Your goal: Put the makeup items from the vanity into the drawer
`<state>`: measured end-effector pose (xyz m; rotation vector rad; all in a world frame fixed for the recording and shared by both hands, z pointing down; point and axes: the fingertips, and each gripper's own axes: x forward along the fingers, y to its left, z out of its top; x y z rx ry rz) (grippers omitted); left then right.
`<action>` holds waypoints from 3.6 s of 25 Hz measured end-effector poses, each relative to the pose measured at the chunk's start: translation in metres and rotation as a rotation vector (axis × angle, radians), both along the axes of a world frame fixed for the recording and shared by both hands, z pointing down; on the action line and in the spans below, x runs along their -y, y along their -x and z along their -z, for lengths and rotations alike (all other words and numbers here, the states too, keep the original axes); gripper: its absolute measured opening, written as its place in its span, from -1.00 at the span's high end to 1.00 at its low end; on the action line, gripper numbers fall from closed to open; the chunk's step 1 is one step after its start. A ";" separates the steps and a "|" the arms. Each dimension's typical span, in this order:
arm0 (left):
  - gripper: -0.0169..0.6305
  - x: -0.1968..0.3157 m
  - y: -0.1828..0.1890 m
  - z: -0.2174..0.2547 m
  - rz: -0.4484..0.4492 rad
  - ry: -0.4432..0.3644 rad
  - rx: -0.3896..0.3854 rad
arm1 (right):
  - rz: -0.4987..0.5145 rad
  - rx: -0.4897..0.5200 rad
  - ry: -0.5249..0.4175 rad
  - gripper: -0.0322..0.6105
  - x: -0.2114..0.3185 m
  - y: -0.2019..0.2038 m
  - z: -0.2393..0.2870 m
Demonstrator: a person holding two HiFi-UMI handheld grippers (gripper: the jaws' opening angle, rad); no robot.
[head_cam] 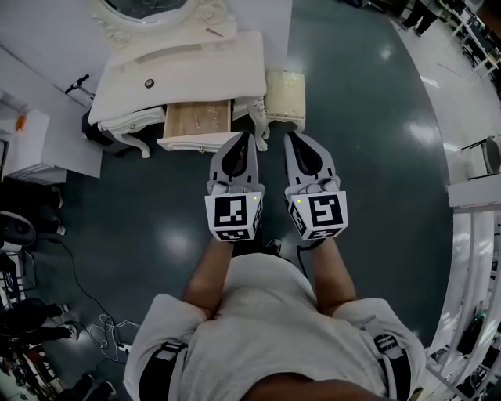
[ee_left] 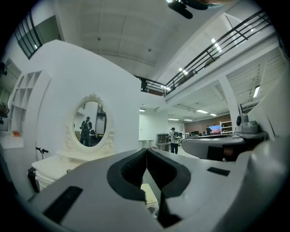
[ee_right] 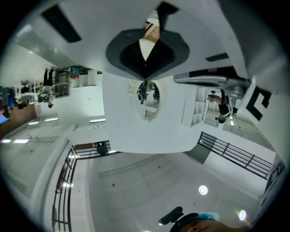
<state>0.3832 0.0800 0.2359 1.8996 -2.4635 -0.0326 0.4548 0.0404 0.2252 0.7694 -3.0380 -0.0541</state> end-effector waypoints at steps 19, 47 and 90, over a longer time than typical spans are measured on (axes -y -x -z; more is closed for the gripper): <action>0.92 0.083 0.203 -0.025 0.099 0.021 -0.055 | 0.122 -0.071 -0.018 0.86 0.090 0.212 -0.009; 0.93 0.214 0.389 -0.075 0.278 0.115 -0.138 | 0.360 -0.229 -0.003 0.86 0.242 0.415 -0.065; 0.92 0.294 0.446 -0.235 0.368 0.444 -0.348 | 0.299 -0.686 0.138 0.52 0.424 0.562 -0.309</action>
